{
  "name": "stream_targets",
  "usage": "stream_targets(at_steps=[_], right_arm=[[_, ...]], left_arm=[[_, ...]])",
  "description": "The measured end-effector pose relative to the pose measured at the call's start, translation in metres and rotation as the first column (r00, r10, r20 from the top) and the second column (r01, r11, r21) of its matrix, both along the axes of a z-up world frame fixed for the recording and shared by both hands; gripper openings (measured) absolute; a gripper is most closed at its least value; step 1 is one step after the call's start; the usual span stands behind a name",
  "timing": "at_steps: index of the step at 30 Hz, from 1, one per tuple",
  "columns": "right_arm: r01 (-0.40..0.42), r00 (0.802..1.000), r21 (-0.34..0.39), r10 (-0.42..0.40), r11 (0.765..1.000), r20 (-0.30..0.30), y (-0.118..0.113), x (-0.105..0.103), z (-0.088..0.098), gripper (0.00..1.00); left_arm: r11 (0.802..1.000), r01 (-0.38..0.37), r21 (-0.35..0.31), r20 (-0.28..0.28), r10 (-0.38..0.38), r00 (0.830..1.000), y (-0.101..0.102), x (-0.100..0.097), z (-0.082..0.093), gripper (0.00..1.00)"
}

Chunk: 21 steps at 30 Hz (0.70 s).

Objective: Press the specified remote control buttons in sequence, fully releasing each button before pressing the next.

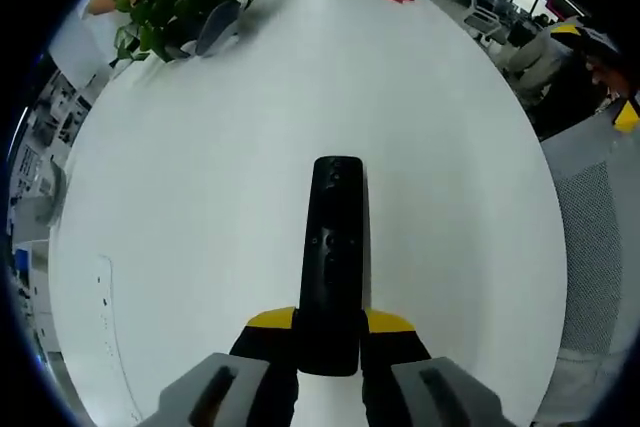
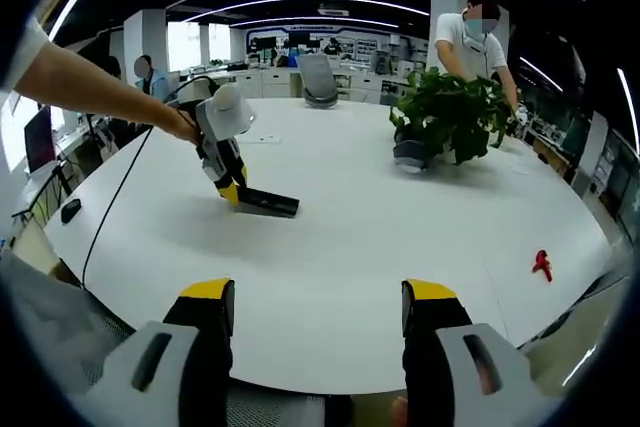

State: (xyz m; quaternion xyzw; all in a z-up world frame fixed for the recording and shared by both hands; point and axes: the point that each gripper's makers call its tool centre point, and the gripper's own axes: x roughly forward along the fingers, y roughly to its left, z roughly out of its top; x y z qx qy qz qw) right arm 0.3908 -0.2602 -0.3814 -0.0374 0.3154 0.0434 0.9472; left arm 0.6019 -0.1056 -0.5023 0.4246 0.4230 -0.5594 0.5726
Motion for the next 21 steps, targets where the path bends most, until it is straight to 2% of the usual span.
stream_targets(at_steps=[8, 21], right_arm=[[-0.022, 1.000, -0.006, 0.022, 1.000, -0.004, 0.004, 0.000, 0.000, 0.70], [-0.016, 1.000, 0.014, 0.016, 1.000, 0.015, 0.003, 0.000, 0.004, 0.69]], left_arm=[[1.000, -0.002, -0.016, -0.010, 0.002, 1.000, 0.002, -0.018, 0.002, 0.22], [1.000, -0.008, -0.026, -0.031, 0.007, 1.000, 0.011, -0.064, 0.001, 0.22]])
